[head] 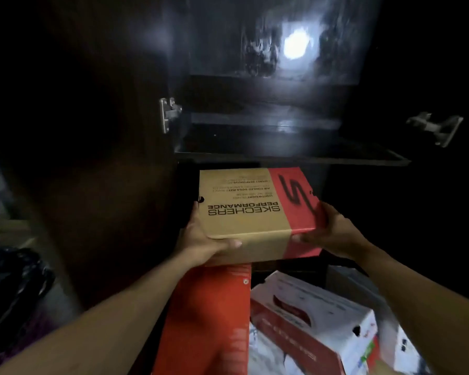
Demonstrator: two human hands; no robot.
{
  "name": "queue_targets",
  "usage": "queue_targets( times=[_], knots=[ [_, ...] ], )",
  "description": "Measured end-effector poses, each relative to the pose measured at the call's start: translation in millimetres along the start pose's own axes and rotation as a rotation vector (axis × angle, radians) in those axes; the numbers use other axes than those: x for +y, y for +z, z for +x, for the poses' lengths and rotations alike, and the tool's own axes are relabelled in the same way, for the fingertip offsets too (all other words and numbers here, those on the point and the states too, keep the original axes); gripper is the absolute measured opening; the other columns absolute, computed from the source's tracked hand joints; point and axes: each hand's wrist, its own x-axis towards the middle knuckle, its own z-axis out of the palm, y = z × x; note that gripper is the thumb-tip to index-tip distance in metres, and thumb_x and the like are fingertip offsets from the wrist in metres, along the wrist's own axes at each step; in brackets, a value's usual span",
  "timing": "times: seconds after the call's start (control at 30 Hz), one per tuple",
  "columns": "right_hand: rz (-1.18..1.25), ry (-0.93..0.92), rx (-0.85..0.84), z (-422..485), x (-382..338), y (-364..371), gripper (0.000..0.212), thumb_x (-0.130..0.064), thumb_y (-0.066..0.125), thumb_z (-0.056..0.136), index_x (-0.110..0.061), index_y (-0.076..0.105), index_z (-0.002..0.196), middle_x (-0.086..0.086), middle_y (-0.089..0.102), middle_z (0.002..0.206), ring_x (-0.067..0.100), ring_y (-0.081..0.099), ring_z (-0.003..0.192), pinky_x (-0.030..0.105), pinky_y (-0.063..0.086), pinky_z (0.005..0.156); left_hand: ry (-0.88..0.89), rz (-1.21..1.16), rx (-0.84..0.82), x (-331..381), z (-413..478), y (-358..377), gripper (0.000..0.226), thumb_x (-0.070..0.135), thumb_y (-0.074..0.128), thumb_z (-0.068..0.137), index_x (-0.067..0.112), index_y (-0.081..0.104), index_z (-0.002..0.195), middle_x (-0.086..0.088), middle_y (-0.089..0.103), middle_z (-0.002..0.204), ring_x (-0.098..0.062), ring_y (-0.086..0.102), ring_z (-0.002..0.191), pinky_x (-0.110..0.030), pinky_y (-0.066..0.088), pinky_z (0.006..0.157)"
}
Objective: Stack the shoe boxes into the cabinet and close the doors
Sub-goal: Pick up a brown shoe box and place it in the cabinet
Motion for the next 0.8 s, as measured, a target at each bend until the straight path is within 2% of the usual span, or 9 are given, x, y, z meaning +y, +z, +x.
queue_targets(
  times=[0.1, 0.2, 0.33, 0.43, 0.5, 0.63, 0.7, 0.73, 0.8],
  knots=[
    [0.088, 0.027, 0.100, 48, 43, 40, 0.103, -0.041, 0.095, 0.056, -0.024, 0.043, 0.142, -0.012, 0.059, 0.116, 0.009, 0.059, 0.105, 0.020, 0.046, 0.088, 0.010, 0.007, 0.039, -30, 45, 19, 0.122, 0.018, 0.102, 0.044, 0.020, 0.036, 0.147, 0.009, 0.064, 0.121, -0.005, 0.062, 0.109, 0.002, 0.042, 0.084],
    [0.167, 0.041, 0.142, 77, 70, 75, 0.100, -0.041, 0.096, 0.056, -0.021, 0.045, 0.139, -0.012, 0.060, 0.118, 0.010, 0.059, 0.109, 0.027, 0.048, 0.096, 0.024, 0.042, 0.091, -55, 77, 34, 0.111, 0.014, 0.099, 0.051, 0.018, 0.041, 0.146, 0.009, 0.062, 0.122, -0.005, 0.059, 0.110, 0.006, 0.037, 0.080],
    [0.218, 0.039, 0.207, 107, 77, 102, 0.072, -0.022, 0.091, 0.069, -0.019, 0.056, 0.132, -0.007, 0.067, 0.107, 0.011, 0.065, 0.099, 0.029, 0.053, 0.094, -0.055, -0.003, 0.219, -77, 103, 47, 0.095, 0.015, 0.095, 0.059, 0.017, 0.048, 0.142, 0.002, 0.064, 0.127, -0.010, 0.060, 0.111, -0.013, 0.046, 0.090],
    [0.239, 0.010, 0.273, 120, 79, 123, 0.077, -0.034, 0.089, 0.068, -0.023, 0.054, 0.135, 0.004, 0.059, 0.118, 0.016, 0.063, 0.106, 0.038, 0.051, 0.102, -0.114, -0.023, 0.321, -89, 107, 51, 0.089, 0.020, 0.091, 0.066, 0.014, 0.048, 0.144, -0.006, 0.060, 0.132, -0.020, 0.059, 0.116, -0.025, 0.051, 0.094],
    [0.232, -0.002, 0.303, 115, 78, 132, 0.081, -0.030, 0.086, 0.073, -0.023, 0.045, 0.142, 0.001, 0.049, 0.124, 0.016, 0.056, 0.114, 0.036, 0.045, 0.108, -0.102, 0.032, 0.407, -93, 105, 54, 0.088, 0.024, 0.086, 0.072, 0.014, 0.042, 0.147, -0.013, 0.050, 0.139, -0.028, 0.053, 0.124, -0.039, 0.048, 0.102],
    [0.260, -0.064, 0.304, 104, 80, 149, 0.085, -0.027, 0.082, 0.075, -0.031, 0.032, 0.143, -0.001, 0.046, 0.137, 0.015, 0.055, 0.123, 0.042, 0.048, 0.107, -0.041, -0.006, 0.511, -93, 97, 69, 0.071, 0.026, 0.077, 0.075, 0.011, 0.042, 0.135, -0.013, 0.040, 0.134, -0.025, 0.053, 0.114, -0.048, 0.053, 0.095],
    [0.219, -0.051, 0.253, 105, 78, 150, 0.095, -0.020, 0.082, 0.077, -0.028, 0.024, 0.152, -0.004, 0.039, 0.141, 0.008, 0.048, 0.125, 0.034, 0.041, 0.110, -0.073, 0.015, 0.479, -92, 96, 74, 0.074, 0.030, 0.072, 0.073, 0.013, 0.041, 0.138, -0.013, 0.037, 0.138, -0.027, 0.048, 0.121, -0.042, 0.046, 0.104],
    [0.194, -0.036, 0.220, 109, 76, 150, 0.100, -0.017, 0.082, 0.078, -0.028, 0.019, 0.155, -0.001, 0.038, 0.142, 0.007, 0.044, 0.124, 0.030, 0.038, 0.109, -0.079, 0.035, 0.451, -92, 97, 74, 0.077, 0.027, 0.073, 0.075, 0.014, 0.039, 0.143, -0.013, 0.034, 0.144, -0.026, 0.044, 0.126, -0.033, 0.039, 0.109],
    [0.148, -0.018, 0.131, 118, 70, 149, 0.108, -0.012, 0.080, 0.077, -0.031, 0.012, 0.158, 0.002, 0.037, 0.145, 0.011, 0.042, 0.126, 0.029, 0.036, 0.108, -0.097, 0.079, 0.365, -97, 103, 72, 0.081, 0.014, 0.074, 0.081, 0.011, 0.033, 0.151, -0.012, 0.022, 0.157, -0.004, 0.036, 0.118, -0.007, 0.022, 0.100]
  ],
)
